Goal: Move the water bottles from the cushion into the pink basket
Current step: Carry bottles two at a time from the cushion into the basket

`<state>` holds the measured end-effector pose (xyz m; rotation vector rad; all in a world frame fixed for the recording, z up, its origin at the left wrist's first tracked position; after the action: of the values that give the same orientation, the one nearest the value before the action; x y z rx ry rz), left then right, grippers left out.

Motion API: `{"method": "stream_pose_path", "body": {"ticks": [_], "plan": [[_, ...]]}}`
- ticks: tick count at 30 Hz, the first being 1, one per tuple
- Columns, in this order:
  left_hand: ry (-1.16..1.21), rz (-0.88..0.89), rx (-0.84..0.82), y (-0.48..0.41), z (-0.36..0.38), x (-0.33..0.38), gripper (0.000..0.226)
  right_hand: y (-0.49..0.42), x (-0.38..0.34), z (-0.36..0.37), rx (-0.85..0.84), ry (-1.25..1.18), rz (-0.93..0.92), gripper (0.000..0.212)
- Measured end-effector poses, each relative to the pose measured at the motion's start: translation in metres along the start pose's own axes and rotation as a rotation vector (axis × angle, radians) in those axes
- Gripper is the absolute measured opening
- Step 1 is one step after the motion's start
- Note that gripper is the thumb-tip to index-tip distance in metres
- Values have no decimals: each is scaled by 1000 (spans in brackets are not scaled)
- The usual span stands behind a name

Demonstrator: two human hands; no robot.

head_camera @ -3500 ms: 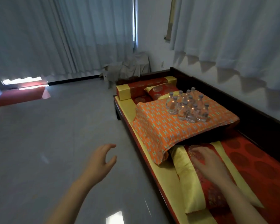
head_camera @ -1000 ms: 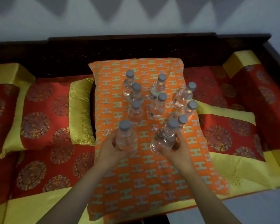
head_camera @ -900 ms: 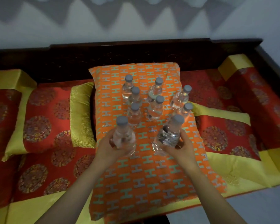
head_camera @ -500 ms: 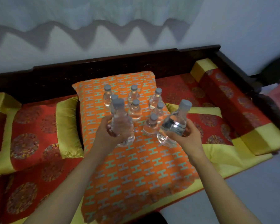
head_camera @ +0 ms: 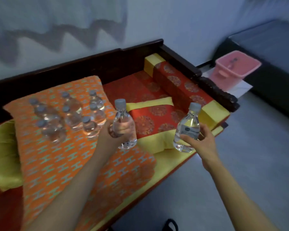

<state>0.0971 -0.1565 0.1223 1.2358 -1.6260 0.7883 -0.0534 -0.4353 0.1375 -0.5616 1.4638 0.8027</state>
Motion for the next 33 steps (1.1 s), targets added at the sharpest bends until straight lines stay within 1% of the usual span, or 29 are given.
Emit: {"method": "stream_pose_path", "body": {"ticks": [2, 4, 8, 15, 18, 22, 27, 33], "plan": [[-1, 5, -25, 2, 54, 23, 46, -8, -7, -58, 27, 5, 2, 51], [1, 10, -73, 5, 105, 41, 52, -16, -12, -110, 42, 19, 8, 54], [31, -6, -145, 15, 208, 79, 52, -31, -25, -214, 108, 60, 2, 59], [33, 62, -358, 12, 348, 155, 57, -50, -50, -344, 294, -1, -43, 56], [28, 91, -393, -2, 390, 183, 65, -63, -52, -384, 355, -17, -54, 58], [-4, 111, -414, -27, 449, 206, 57, -94, -58, -433, 388, -8, -54, 56], [-33, 153, -419, -74, 516, 227, 62, -153, -70, -479, 413, -18, -77, 56], [-31, 183, -418, -114, 589, 264, 60, -220, -90, -536, 407, -11, -55, 59]]}}
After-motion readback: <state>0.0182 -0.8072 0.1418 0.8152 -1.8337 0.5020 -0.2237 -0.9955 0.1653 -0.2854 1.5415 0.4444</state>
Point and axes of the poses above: each hand's wrist, its own y-axis away from the middle knuckle, its own z-axis out of the palm, x = y × z, the point moved 7 cm from there along -y, towards the middle knuckle, and after that the axes turned 13 degrees about -y, right-handed, at the moved point
